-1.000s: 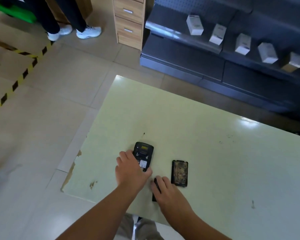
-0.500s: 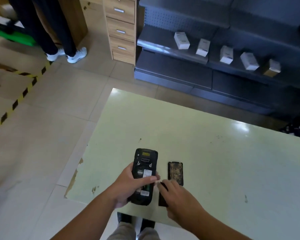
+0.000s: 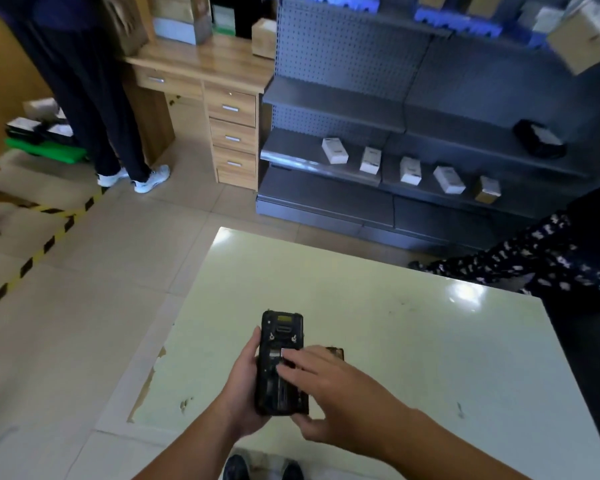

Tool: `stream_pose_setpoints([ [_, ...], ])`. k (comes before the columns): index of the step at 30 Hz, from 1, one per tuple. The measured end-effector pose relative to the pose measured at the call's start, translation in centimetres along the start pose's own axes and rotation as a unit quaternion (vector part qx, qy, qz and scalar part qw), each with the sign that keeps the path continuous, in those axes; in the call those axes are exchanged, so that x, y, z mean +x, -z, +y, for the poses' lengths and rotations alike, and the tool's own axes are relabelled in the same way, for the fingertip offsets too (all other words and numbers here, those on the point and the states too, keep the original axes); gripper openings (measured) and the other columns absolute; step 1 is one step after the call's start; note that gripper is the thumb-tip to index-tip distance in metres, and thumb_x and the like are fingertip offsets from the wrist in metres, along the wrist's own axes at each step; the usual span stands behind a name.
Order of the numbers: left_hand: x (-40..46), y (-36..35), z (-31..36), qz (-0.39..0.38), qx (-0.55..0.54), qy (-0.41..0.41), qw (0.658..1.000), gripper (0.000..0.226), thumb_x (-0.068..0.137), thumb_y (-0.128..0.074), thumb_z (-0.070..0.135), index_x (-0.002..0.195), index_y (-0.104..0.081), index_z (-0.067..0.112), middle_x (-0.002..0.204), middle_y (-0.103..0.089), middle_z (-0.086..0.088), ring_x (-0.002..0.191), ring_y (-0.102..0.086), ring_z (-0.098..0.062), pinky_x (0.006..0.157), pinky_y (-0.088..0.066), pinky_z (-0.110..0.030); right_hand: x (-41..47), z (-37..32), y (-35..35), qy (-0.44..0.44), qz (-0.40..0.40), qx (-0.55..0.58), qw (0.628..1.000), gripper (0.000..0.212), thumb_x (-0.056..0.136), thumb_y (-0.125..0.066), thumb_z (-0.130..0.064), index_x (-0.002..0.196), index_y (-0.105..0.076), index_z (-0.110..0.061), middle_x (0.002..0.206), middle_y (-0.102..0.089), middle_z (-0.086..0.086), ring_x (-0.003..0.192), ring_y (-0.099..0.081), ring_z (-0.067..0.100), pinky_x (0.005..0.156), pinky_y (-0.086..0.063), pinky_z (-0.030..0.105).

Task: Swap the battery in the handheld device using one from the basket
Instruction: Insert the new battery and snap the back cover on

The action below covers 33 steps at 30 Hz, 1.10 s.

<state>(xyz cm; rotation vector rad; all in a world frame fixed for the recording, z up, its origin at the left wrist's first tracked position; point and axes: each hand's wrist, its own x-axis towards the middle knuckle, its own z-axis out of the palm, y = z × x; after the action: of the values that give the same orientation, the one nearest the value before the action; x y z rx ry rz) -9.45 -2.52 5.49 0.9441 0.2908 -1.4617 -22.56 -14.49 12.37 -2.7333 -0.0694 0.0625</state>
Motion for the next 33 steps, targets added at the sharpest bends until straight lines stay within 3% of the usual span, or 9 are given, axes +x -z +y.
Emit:
stream_pose_setpoints([
  [3, -0.5, -0.9, 0.1, 0.003, 0.000, -0.006, 1.000, 0.084, 0.092, -0.041, 0.076, 0.135, -0.066, 0.008, 0.107, -0.074, -0.013, 0.093, -0.071, -0.028, 0.078, -0.054, -0.038, 0.2, -0.6, -1.1, 0.018, 0.018, -0.053, 0.998, 0.051, 0.082, -0.065, -0.033, 0.128, -0.067, -0.011, 0.140, -0.063, 0.007, 0.130, -0.053, 0.024, 0.116, -0.035, 0.029],
  [6, -0.8, -1.4, 0.1, -0.002, -0.003, -0.008, 1.000, 0.087, 0.090, -0.043, 0.076, 0.138, -0.064, 0.007, 0.117, -0.072, -0.013, 0.102, -0.070, -0.028, 0.086, -0.054, -0.038, 0.0, -0.6, -2.1, 0.030, 0.050, -0.094, 0.994, 0.053, 0.084, -0.066, -0.037, 0.130, -0.067, -0.011, 0.139, -0.065, 0.007, 0.128, -0.056, 0.022, 0.115, -0.039, 0.031],
  [9, -1.1, -1.6, -0.1, 0.009, 0.023, -0.003, 1.000, 0.081, 0.090, -0.042, 0.078, 0.136, -0.068, 0.016, 0.125, -0.069, -0.011, 0.101, -0.069, -0.027, 0.076, -0.055, -0.036, -0.1, 0.0, -3.0, 0.015, 0.066, -0.145, 0.987, 0.057, 0.083, -0.073, -0.038, 0.132, -0.065, -0.011, 0.140, -0.063, 0.009, 0.129, -0.057, 0.025, 0.107, -0.049, 0.039],
  [11, -1.2, -1.8, -0.4, 0.018, 0.043, 0.000, 0.999, 0.077, 0.090, -0.040, 0.079, 0.128, -0.073, 0.020, 0.116, -0.072, -0.007, 0.091, -0.070, -0.025, 0.067, -0.051, -0.033, 0.0, 0.2, -3.0, -0.012, 0.064, -0.154, 0.986, 0.058, 0.079, -0.079, -0.040, 0.129, -0.065, -0.015, 0.136, -0.064, 0.011, 0.124, -0.058, 0.029, 0.098, -0.055, 0.043],
  [13, -1.2, -1.8, -0.7, 0.033, 0.037, -0.003, 0.999, 0.071, 0.090, -0.041, 0.078, 0.109, -0.078, 0.020, 0.096, -0.075, -0.006, 0.076, -0.069, -0.024, 0.062, -0.047, -0.032, 0.1, 0.1, -2.8, -0.034, 0.077, -0.148, 0.985, 0.058, 0.074, -0.084, -0.042, 0.124, -0.066, -0.020, 0.128, -0.065, 0.010, 0.117, -0.060, 0.031, 0.094, -0.056, 0.043],
  [16, -1.3, -1.9, -0.7, 0.036, 0.022, -0.018, 0.999, 0.069, 0.091, -0.041, 0.076, 0.097, -0.077, 0.018, 0.087, -0.075, -0.008, 0.069, -0.068, -0.024, 0.059, -0.047, -0.031, 0.0, 0.2, -2.9, -0.057, 0.107, -0.109, 0.987, 0.050, 0.080, -0.073, -0.045, 0.126, -0.064, -0.028, 0.123, -0.061, 0.005, 0.112, -0.056, 0.026, 0.089, -0.054, 0.041],
  [19, -1.2, -1.9, -0.5, 0.029, 0.018, -0.015, 0.999, 0.070, 0.092, -0.040, 0.075, 0.105, -0.078, 0.018, 0.092, -0.075, -0.009, 0.072, -0.069, -0.024, 0.059, -0.049, -0.031, -0.5, 0.3, -3.5, -0.084, 0.132, -0.072, 0.985, 0.044, 0.091, -0.054, -0.049, 0.132, -0.061, -0.035, 0.129, -0.059, 0.002, 0.116, -0.052, 0.022, 0.092, -0.050, 0.039],
  [29, -0.7, -2.5, 1.0, 0.010, 0.020, -0.041, 0.999, 0.077, 0.094, -0.039, 0.074, 0.113, -0.076, 0.009, 0.100, -0.075, -0.008, 0.072, -0.069, -0.027, 0.060, -0.054, -0.034, 0.1, 1.2, -2.8, -0.148, 0.158, 0.019, 0.976, 0.040, 0.091, -0.059, -0.061, 0.131, -0.061, -0.055, 0.143, -0.047, -0.010, 0.127, -0.043, 0.014, 0.110, -0.032, 0.047],
  [33, 0.3, -2.0, 2.1, 0.013, 0.012, -0.034, 0.999, 0.077, 0.095, -0.039, 0.074, 0.118, -0.075, 0.009, 0.101, -0.075, -0.009, 0.077, -0.069, -0.030, 0.062, -0.056, -0.034, 1.7, 2.5, -3.0, -0.149, 0.140, 0.049, 0.978, 0.041, 0.091, -0.058, -0.063, 0.131, -0.062, -0.055, 0.143, -0.044, -0.013, 0.126, -0.042, 0.013, 0.112, -0.030, 0.042],
])
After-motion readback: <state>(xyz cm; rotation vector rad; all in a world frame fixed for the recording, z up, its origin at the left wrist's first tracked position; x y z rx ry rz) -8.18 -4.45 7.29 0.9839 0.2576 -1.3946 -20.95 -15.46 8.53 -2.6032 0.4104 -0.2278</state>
